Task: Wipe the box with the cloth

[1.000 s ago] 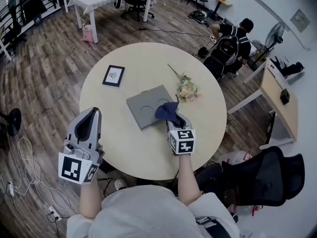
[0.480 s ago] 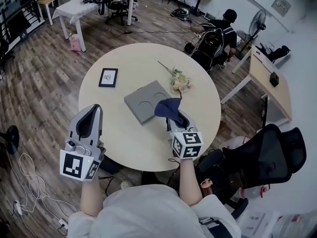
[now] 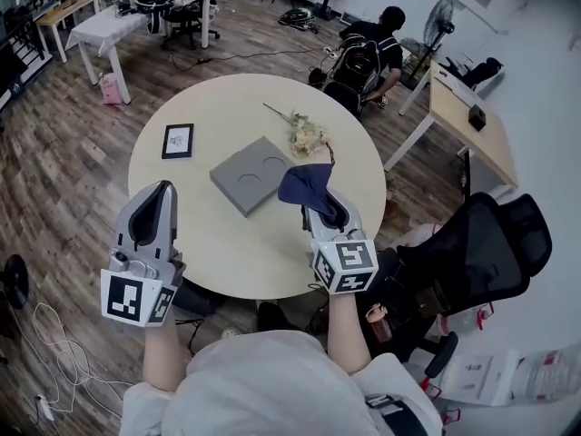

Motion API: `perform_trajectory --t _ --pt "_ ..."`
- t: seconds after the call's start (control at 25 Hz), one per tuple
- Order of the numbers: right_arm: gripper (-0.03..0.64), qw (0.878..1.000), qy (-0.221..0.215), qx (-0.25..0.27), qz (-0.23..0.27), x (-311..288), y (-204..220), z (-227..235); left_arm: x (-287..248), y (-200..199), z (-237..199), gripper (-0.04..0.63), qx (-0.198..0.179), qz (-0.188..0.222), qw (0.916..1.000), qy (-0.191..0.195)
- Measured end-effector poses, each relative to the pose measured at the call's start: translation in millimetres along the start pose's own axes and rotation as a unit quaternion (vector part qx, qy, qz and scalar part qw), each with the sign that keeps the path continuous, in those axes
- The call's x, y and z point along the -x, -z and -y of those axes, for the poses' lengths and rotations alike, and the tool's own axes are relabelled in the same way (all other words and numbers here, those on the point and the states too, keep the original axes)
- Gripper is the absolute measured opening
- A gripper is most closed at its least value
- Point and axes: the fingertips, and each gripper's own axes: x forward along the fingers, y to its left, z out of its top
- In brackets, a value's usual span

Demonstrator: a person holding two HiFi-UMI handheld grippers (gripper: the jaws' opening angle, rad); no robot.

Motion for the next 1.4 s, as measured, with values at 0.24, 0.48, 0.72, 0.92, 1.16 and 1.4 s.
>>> perform_trajectory --t 0.24,0.48,0.72,0.92,1.16,1.4 --pt "0.097 0.999 0.023 0.011 0.035 30.8 -25.5 -0.9 2.2 -9.4 10.4 0.003 0.005 0.012 0.9997 0.02" --pt "0.097 0.997 0.045 0.018 0.062 59.8 -40.2 -2.3 5.5 -15.2 23.5 0.003 0.007 0.02 0.9992 0.035" --pt "0.097 0.994 0.06 0.023 0.084 81.3 -49.1 -2.7 5.8 -18.6 35.8 0.003 0.009 0.025 0.9986 0.047" --pt "0.097 0.993 0.069 0.02 0.098 95.4 -52.7 -3.1 7.9 -20.6 44.5 0.003 0.011 0.027 0.9981 0.055" --pt "0.097 0.992 0.072 0.017 0.105 104.3 -53.3 -4.0 12.4 -21.9 52.2 0.003 0.014 0.029 0.9978 0.058" --pt "0.097 0.991 0.072 0.013 0.108 108.9 -52.8 -8.2 18.0 -21.1 55.0 0.003 0.016 0.027 0.9977 0.06"
